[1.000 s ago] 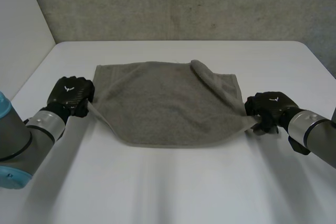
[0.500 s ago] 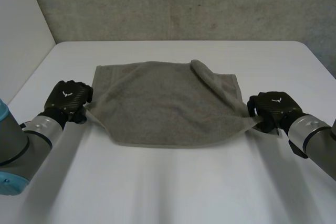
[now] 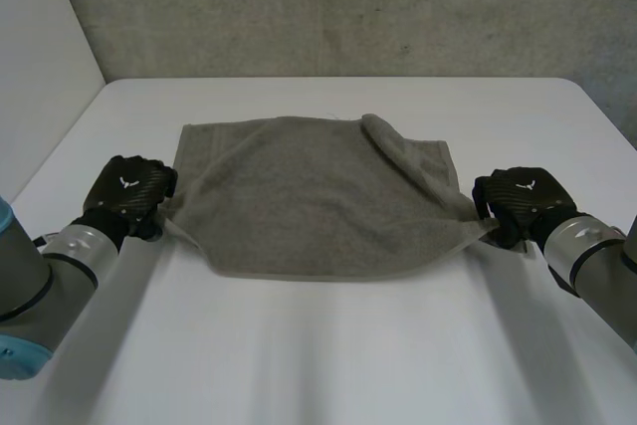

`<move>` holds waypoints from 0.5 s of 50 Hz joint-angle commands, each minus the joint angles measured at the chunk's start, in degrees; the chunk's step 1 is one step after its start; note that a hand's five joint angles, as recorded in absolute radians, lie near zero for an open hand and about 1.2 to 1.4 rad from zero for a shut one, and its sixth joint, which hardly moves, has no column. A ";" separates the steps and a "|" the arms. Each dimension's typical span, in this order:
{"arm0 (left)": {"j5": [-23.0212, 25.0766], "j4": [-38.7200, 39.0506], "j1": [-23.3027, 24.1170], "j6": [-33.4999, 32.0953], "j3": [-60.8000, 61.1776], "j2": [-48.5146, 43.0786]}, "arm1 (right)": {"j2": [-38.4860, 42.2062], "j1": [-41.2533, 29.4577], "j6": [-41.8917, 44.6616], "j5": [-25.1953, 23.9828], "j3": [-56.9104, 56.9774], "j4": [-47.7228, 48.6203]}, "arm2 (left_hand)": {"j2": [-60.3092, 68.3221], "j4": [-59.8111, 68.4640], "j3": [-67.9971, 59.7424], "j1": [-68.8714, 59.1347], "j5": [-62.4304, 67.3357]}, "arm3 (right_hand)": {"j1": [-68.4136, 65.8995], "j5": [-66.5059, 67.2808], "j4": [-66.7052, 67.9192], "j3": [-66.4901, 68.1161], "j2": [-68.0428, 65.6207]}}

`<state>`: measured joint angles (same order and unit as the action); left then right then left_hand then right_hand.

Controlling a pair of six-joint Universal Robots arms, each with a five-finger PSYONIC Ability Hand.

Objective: Fold the towel.

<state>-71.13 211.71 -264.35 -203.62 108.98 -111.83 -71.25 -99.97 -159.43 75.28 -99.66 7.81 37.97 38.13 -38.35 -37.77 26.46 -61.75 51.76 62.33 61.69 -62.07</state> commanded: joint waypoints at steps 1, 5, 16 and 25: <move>0.03 -0.07 0.06 -2.75 2.12 3.63 | -0.47 -0.05 0.18 0.66 -0.01 0.01 | -2.53 -2.69 2.90 2.32 -1.02 | 0.36 -0.37 -0.94 -0.31 0.69; -0.06 -0.16 0.06 -3.01 2.64 5.30 | -0.55 -0.05 0.26 0.66 -0.01 0.01 | -1.52 -1.68 1.90 1.32 -0.02 | 0.02 -0.04 -0.61 0.03 0.35; -0.15 -3.67 -0.29 -3.19 2.82 5.83 | -1.08 0.04 0.79 0.22 0.08 -0.16 | 41.96 41.80 -41.58 -42.16 43.47 | -18.25 18.24 17.67 18.30 -17.92; -0.41 -6.84 -0.55 -6.18 2.29 5.13 | -3.63 0.65 3.25 -0.40 2.35 -6.37 | 42.03 41.87 -41.65 -42.23 43.54 | -18.25 18.24 17.67 18.31 -17.93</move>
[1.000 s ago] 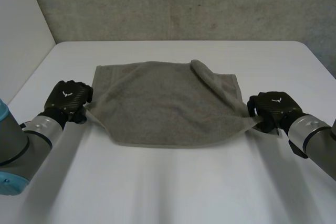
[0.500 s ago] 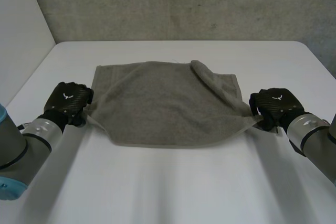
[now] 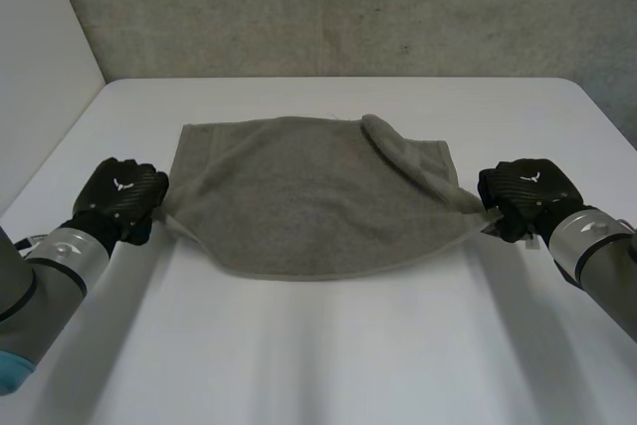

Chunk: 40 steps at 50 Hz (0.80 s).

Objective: Fold the towel.

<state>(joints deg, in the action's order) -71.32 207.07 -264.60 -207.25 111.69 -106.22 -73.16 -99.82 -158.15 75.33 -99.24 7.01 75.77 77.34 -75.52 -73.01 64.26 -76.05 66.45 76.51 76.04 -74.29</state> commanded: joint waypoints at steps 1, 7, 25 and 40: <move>-0.31 -2.54 -0.47 -3.68 -0.60 -0.31 | -1.99 0.60 3.02 -0.71 3.34 -8.91 | 4.23 2.66 -4.48 -6.99 5.74 | -3.95 3.55 3.49 3.96 -5.71; -0.48 -5.35 -0.65 -5.63 -1.82 3.63 | -3.13 0.77 5.84 -2.74 8.19 -19.22 | 4.23 2.66 -4.48 -6.99 5.74 | -3.95 3.55 3.49 3.96 -5.71; -0.13 -16.34 -4.61 7.73 -9.65 27.47 | -19.04 6.75 6.01 -13.81 28.40 -32.41 | 4.23 2.66 -4.48 -6.99 5.74 | -3.95 3.55 3.49 3.96 -5.71; -9.16 -21.26 2.24 12.32 -34.04 -10.55 | 14.50 -5.01 21.13 -3.36 36.38 -27.68 | 4.23 2.66 -4.48 -6.99 5.74 | -3.95 3.55 3.49 3.96 -5.71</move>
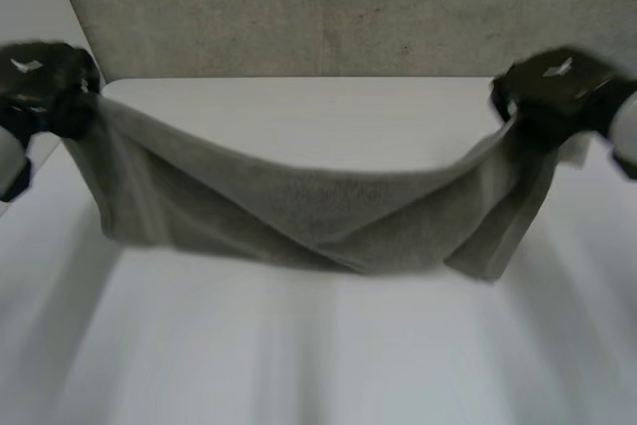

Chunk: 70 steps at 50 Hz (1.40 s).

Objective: Fold the towel.

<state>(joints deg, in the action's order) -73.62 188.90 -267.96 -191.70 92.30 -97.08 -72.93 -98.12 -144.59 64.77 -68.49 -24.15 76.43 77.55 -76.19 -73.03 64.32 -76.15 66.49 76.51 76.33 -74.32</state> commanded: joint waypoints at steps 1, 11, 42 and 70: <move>-6.89 -3.10 5.61 -3.24 -14.70 -19.73 | 14.30 -6.74 7.57 7.21 5.64 3.50 | 3.57 2.45 -3.81 -6.97 5.68 | -3.85 3.51 3.49 3.67 -5.68; -15.14 -3.81 9.82 -5.10 -48.49 -32.21 | 19.06 -9.37 1.62 12.83 22.67 27.10 | 3.57 2.45 -3.81 -6.97 5.68 | -3.85 3.51 3.49 3.67 -5.68; -14.18 13.34 9.83 4.23 -20.15 -28.34 | 16.68 -6.91 -6.67 -0.17 2.13 36.81 | 3.57 2.45 -3.81 -6.97 5.68 | -3.85 3.51 3.49 3.67 -5.68; 1.73 13.43 -0.37 2.56 7.80 3.04 | -9.78 14.53 -6.14 -17.66 -10.35 8.51 | 3.57 2.45 -3.81 -6.97 5.68 | -3.85 3.51 3.49 3.67 -5.68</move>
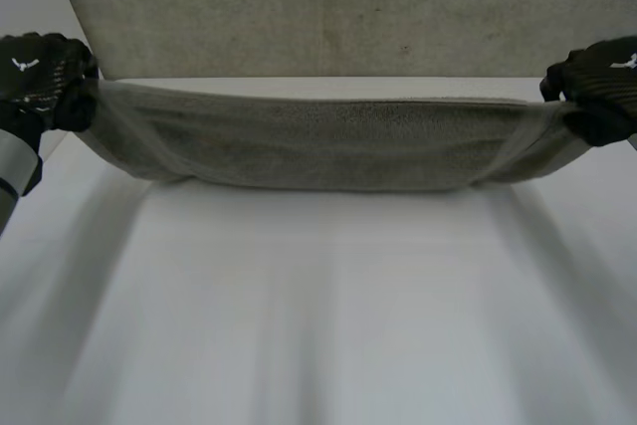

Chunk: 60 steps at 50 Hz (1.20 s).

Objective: Fold the towel.

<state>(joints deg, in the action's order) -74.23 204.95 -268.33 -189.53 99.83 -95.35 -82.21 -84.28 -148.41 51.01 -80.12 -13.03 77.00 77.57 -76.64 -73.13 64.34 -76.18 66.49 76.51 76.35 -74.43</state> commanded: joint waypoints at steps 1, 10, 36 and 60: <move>2.33 -2.72 0.17 0.30 0.28 -0.61 | 0.72 0.26 -2.24 -3.64 1.37 -2.53 | 3.00 2.43 -3.36 -6.87 5.66 | -3.82 3.51 3.49 3.65 -5.57; 1.54 -2.72 2.02 -1.02 -6.49 -13.81 | 13.39 -4.93 -1.53 4.63 9.20 -2.00 | 3.00 2.43 -3.36 -6.87 5.66 | -3.82 3.51 3.49 3.65 -5.57; -1.62 -8.25 5.18 -5.41 -36.72 -40.35 | 39.49 -12.66 -0.92 15.88 27.92 5.47 | 3.00 2.43 -3.36 -6.87 5.66 | -3.82 3.51 3.49 3.65 -5.57; -5.22 -8.16 5.10 -6.29 -36.55 -38.87 | 34.59 -13.45 -1.61 22.29 23.98 9.32 | -65.78 -66.35 65.42 61.91 -63.11 | 66.18 -66.49 -66.51 -66.35 64.43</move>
<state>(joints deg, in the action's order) -76.78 196.83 -263.15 -196.03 62.99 -136.00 -42.90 -97.31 -148.75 72.22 -52.84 -6.68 14.85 15.44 -14.86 -15.02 3.31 -13.27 3.20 14.67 14.01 -13.58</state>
